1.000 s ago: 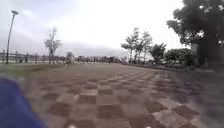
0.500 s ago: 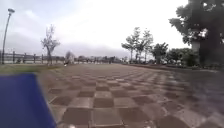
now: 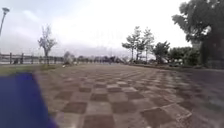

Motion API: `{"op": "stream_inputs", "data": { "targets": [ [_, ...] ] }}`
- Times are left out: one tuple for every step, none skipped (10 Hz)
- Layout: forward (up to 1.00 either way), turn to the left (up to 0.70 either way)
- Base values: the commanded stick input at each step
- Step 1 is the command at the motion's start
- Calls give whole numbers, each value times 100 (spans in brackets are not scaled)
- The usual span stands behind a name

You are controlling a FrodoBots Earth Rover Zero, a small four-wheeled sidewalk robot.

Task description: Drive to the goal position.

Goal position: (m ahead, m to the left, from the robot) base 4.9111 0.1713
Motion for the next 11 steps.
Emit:
{"op": "stream_inputs", "data": {
  "targets": [
    [100,0],
    [100,0],
    [100,0],
    [100,0],
    [100,0],
    [100,0],
    [100,0],
    [100,0],
    [100,0],
    [100,0],
    [100,0]
  ]
}}
